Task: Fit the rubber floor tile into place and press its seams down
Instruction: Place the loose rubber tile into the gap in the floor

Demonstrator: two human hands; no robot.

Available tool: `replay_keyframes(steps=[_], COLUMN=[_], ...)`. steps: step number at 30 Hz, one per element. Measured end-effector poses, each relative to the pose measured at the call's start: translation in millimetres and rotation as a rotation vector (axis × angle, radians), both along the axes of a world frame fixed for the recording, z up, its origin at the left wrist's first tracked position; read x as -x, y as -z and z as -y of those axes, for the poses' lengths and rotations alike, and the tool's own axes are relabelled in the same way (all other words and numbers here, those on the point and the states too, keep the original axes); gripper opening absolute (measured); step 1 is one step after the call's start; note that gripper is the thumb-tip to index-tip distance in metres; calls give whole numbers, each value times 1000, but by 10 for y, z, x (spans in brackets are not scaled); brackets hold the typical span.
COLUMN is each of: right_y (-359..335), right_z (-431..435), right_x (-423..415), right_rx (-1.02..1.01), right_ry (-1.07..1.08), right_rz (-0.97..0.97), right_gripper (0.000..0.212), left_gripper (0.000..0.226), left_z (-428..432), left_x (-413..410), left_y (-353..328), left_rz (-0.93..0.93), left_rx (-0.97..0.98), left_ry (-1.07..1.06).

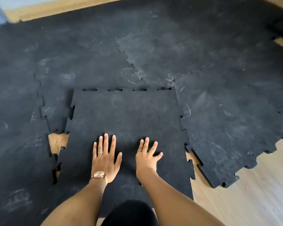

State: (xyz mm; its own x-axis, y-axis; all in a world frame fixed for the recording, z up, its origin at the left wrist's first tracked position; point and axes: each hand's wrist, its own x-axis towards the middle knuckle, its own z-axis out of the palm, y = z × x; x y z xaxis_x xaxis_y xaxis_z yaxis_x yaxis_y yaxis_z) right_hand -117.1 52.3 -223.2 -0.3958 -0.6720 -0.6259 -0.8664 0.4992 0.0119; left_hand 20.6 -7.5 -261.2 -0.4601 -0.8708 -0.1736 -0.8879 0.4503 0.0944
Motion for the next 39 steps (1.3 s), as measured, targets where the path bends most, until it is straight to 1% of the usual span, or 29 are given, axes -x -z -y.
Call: replay_keyframes(steps=[4,6,7,9,11,12,13,15,17,19,20,22,24,26,30,32,33,36,37,39], right_y=[-181,-351,-411,-453,-387,-317,-250,-127,-67,-46,-48,-58,-66,-80,-122,-180,-215,-280,-277,-274], right_z=[-22,-31,-38,-150,-410,-578,-746,-995,-1067,-1050,-1048,-1058,-1064,-1053,-1122,-1179,-1202,-1253,-1264,-1293], right_x=[135,193,205,135,-3,-98,-205,-365,-402,-363,-337,-304,-298,-306,-280,-258,-266,-364,-397,-431], right_rx=[-77,-117,-117,-60,-17,-25,-49,-53,8,42,35,9,-1,5,-37,-62,-58,-19,-22,-34], right_ry=[7,48,93,190,212,180,128,29,-60,-130,-156,-176,-174,-180,-198,-273,-355,-723,-805,-865], right_rz=[121,209,255,318,303,262,206,91,13,-12,-21,-21,-3,-6,-57,-107,-131,-175,-188,-221], right_gripper=[129,139,143,144,148,151,152,146,133,128,131,143,152,154,151,143,138,124,120,116], left_gripper=[78,80,84,97,113,119,123,131,141,148,149,147,146,144,144,143,142,139,139,139], left_z=[49,104,158,280,402,443,469,545,690,832,866,893,869,861,708,496,353,-87,-183,-293], left_x=[-17,-91,-145,-352,-541,-601,-645,-698,-728,-778,-813,-888,-941,-971,-994,-1045,-1094,-1245,-1278,-1314], left_y=[-44,-90,-123,-204,-291,-327,-373,-485,-621,-712,-719,-694,-703,-759,-888,-865,-822,-657,-613,-588], left_rz=[2,-7,-30,-75,-46,-29,-26,-7,128,255,243,160,153,157,80,52,39,13,3,8], left_rx=[-24,-6,8,21,-86,-153,-196,-202,-171,-166,-197,-241,-234,-240,-314,-363,-401,-472,-476,-472], left_ry=[25,-12,-93,-355,-573,-612,-620,-596,-489,-368,-358,-347,-294,-275,-354,-401,-441,-541,-563,-592])
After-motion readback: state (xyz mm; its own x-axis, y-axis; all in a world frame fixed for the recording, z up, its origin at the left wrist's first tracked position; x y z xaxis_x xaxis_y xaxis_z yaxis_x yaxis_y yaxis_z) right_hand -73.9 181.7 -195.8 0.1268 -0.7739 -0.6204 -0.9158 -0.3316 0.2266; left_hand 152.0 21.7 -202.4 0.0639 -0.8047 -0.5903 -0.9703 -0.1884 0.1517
